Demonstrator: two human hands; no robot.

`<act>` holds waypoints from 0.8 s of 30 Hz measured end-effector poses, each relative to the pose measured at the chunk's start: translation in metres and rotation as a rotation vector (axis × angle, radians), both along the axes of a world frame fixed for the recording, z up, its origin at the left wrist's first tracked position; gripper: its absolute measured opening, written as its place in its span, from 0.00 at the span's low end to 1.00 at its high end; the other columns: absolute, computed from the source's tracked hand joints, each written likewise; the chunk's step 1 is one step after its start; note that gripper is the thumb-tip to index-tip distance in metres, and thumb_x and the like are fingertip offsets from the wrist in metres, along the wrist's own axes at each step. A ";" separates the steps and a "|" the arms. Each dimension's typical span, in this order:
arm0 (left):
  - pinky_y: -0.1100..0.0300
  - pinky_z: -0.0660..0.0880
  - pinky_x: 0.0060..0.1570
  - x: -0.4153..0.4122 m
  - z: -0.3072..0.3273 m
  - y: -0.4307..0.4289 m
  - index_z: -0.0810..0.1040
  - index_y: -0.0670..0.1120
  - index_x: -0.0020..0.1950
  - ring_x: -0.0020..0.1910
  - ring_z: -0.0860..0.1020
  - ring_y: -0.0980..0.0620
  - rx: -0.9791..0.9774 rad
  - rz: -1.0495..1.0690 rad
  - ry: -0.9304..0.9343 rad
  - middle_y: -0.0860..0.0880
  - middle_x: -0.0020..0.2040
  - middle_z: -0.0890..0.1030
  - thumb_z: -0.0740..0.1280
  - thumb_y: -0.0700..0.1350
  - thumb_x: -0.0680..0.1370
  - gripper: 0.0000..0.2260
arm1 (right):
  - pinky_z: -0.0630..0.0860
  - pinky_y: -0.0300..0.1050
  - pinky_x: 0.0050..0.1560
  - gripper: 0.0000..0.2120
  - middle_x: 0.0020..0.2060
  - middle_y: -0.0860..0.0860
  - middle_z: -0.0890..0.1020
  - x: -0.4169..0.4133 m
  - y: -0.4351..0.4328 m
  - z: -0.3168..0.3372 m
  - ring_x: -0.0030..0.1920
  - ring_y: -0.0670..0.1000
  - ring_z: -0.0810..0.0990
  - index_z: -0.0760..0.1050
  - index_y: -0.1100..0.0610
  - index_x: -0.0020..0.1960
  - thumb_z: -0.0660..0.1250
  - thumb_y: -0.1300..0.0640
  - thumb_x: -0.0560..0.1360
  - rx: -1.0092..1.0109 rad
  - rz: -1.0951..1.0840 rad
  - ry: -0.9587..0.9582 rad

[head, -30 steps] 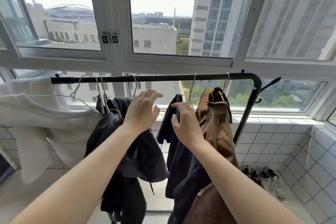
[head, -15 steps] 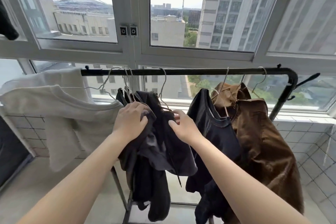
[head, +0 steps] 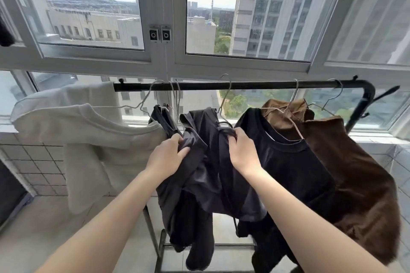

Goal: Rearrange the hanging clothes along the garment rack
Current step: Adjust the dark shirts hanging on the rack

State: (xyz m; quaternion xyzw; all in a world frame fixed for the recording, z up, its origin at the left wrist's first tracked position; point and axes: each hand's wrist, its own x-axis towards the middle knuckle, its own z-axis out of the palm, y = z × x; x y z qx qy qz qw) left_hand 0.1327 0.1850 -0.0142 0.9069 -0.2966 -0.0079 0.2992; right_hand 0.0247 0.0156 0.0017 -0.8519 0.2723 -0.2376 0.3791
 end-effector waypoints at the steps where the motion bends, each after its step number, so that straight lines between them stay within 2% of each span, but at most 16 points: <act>1: 0.51 0.74 0.50 -0.002 0.002 -0.002 0.72 0.47 0.56 0.52 0.78 0.42 -0.004 -0.031 0.016 0.46 0.51 0.80 0.64 0.53 0.77 0.13 | 0.68 0.48 0.31 0.10 0.33 0.53 0.80 -0.001 0.001 0.002 0.31 0.53 0.75 0.72 0.57 0.51 0.55 0.54 0.81 -0.018 -0.015 -0.012; 3: 0.53 0.72 0.54 -0.005 0.004 -0.009 0.72 0.45 0.58 0.54 0.77 0.45 -0.073 -0.112 0.101 0.45 0.54 0.80 0.65 0.52 0.77 0.14 | 0.67 0.45 0.32 0.10 0.34 0.53 0.80 -0.004 0.002 0.006 0.31 0.53 0.75 0.73 0.57 0.52 0.55 0.54 0.81 -0.060 -0.028 -0.014; 5: 0.53 0.73 0.57 -0.012 0.010 -0.017 0.73 0.43 0.55 0.54 0.78 0.46 -0.200 -0.175 0.247 0.44 0.53 0.80 0.66 0.50 0.77 0.13 | 0.68 0.45 0.35 0.10 0.37 0.55 0.81 -0.011 -0.002 0.013 0.34 0.55 0.78 0.74 0.57 0.54 0.56 0.55 0.80 -0.103 -0.031 -0.007; 7: 0.46 0.74 0.57 -0.022 0.019 -0.024 0.75 0.40 0.53 0.50 0.80 0.45 -0.344 -0.225 0.431 0.39 0.51 0.81 0.66 0.48 0.77 0.11 | 0.71 0.47 0.37 0.09 0.39 0.55 0.82 -0.020 -0.009 0.020 0.37 0.57 0.79 0.74 0.57 0.54 0.57 0.56 0.80 -0.136 -0.036 0.003; 9: 0.48 0.76 0.52 -0.037 0.029 -0.034 0.76 0.41 0.52 0.45 0.81 0.48 -0.443 -0.286 0.605 0.40 0.48 0.82 0.65 0.46 0.78 0.09 | 0.71 0.46 0.39 0.09 0.40 0.55 0.82 -0.033 -0.020 0.028 0.39 0.55 0.78 0.76 0.57 0.53 0.59 0.57 0.79 -0.152 -0.044 0.000; 11: 0.58 0.79 0.39 -0.049 0.035 -0.041 0.75 0.42 0.49 0.36 0.80 0.54 -0.531 -0.321 0.779 0.46 0.40 0.82 0.63 0.44 0.80 0.06 | 0.68 0.43 0.40 0.08 0.41 0.54 0.82 -0.042 -0.029 0.033 0.39 0.53 0.76 0.77 0.58 0.53 0.60 0.58 0.79 -0.150 -0.048 -0.010; 13: 0.65 0.74 0.29 -0.065 0.037 -0.056 0.73 0.44 0.45 0.29 0.77 0.57 -0.600 -0.336 0.959 0.50 0.34 0.78 0.62 0.43 0.80 0.05 | 0.67 0.42 0.40 0.09 0.41 0.53 0.82 -0.053 -0.042 0.036 0.40 0.52 0.77 0.77 0.58 0.53 0.60 0.58 0.78 -0.137 -0.061 -0.005; 16: 0.62 0.75 0.32 -0.081 0.026 -0.080 0.72 0.42 0.51 0.34 0.76 0.53 -0.677 -0.312 1.194 0.47 0.38 0.78 0.62 0.42 0.79 0.03 | 0.75 0.46 0.47 0.09 0.44 0.53 0.84 -0.064 -0.060 0.041 0.45 0.53 0.81 0.79 0.56 0.54 0.63 0.57 0.77 -0.131 -0.054 -0.001; 18: 0.62 0.77 0.32 -0.090 0.019 -0.096 0.71 0.42 0.55 0.36 0.78 0.52 -0.684 -0.286 1.241 0.45 0.42 0.79 0.62 0.40 0.79 0.06 | 0.76 0.48 0.51 0.08 0.44 0.54 0.84 -0.069 -0.071 0.043 0.46 0.54 0.81 0.80 0.55 0.53 0.64 0.57 0.76 -0.135 -0.031 0.008; 20: 0.62 0.78 0.30 -0.096 0.010 -0.108 0.69 0.43 0.57 0.36 0.80 0.54 -0.623 -0.245 1.181 0.44 0.48 0.80 0.64 0.40 0.79 0.08 | 0.74 0.44 0.49 0.09 0.44 0.53 0.84 -0.073 -0.078 0.043 0.46 0.53 0.80 0.80 0.55 0.54 0.65 0.57 0.76 -0.150 -0.013 0.035; 22: 0.61 0.79 0.32 -0.098 0.001 -0.117 0.69 0.45 0.60 0.40 0.81 0.53 -0.554 -0.248 1.111 0.45 0.52 0.80 0.64 0.40 0.79 0.10 | 0.70 0.41 0.46 0.09 0.44 0.52 0.84 -0.076 -0.083 0.041 0.45 0.52 0.79 0.80 0.54 0.54 0.65 0.57 0.76 -0.171 -0.002 0.052; 24: 0.62 0.80 0.34 -0.096 -0.006 -0.123 0.70 0.45 0.61 0.42 0.81 0.53 -0.464 -0.259 1.020 0.46 0.52 0.80 0.62 0.39 0.80 0.10 | 0.68 0.39 0.44 0.09 0.42 0.50 0.82 -0.079 -0.087 0.038 0.43 0.51 0.78 0.80 0.55 0.55 0.64 0.57 0.76 -0.173 -0.013 0.048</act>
